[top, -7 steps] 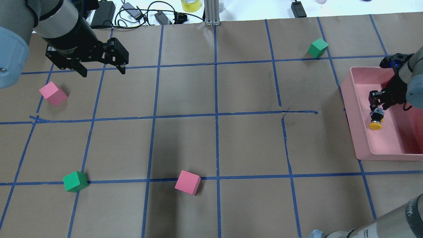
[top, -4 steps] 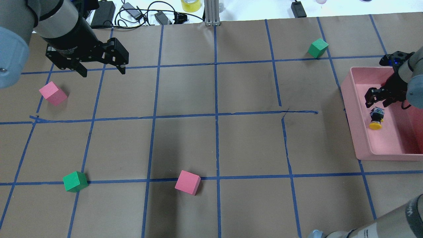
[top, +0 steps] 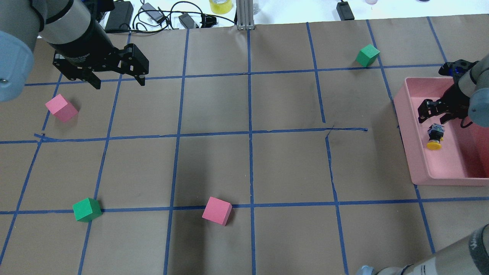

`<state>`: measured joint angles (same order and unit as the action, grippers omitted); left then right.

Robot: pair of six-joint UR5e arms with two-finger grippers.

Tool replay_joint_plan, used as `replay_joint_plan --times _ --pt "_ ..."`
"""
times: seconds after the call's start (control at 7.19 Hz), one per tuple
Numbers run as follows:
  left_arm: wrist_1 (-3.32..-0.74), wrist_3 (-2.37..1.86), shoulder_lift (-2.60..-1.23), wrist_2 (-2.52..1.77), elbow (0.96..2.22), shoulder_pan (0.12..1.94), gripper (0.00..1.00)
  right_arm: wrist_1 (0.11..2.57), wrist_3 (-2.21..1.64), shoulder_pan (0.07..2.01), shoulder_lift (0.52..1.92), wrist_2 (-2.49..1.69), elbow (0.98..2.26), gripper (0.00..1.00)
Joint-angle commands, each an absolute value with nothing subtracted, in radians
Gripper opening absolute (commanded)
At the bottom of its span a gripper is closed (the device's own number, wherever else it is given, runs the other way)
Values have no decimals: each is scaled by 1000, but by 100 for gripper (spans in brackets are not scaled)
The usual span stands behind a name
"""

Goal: Align button upright

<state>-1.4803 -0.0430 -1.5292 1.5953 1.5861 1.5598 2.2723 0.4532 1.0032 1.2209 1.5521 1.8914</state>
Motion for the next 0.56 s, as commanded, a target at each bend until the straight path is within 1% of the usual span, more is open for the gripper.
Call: replay_joint_plan --times 0.0,0.14,0.28,0.42 --pt "-1480 -43 -1529 1595 1586 1560 100 2269 460 1003 1221 1552 1893 77" --pt "-1480 -43 -1529 1595 1586 1560 100 2276 466 1005 1223 1584 1894 77" --pt "-1480 -43 -1529 1595 1586 1560 100 2279 430 1011 1233 1639 1896 75" --pt "-1482 -43 -1528 1595 1586 1560 100 2273 363 1011 1238 1635 1899 75"
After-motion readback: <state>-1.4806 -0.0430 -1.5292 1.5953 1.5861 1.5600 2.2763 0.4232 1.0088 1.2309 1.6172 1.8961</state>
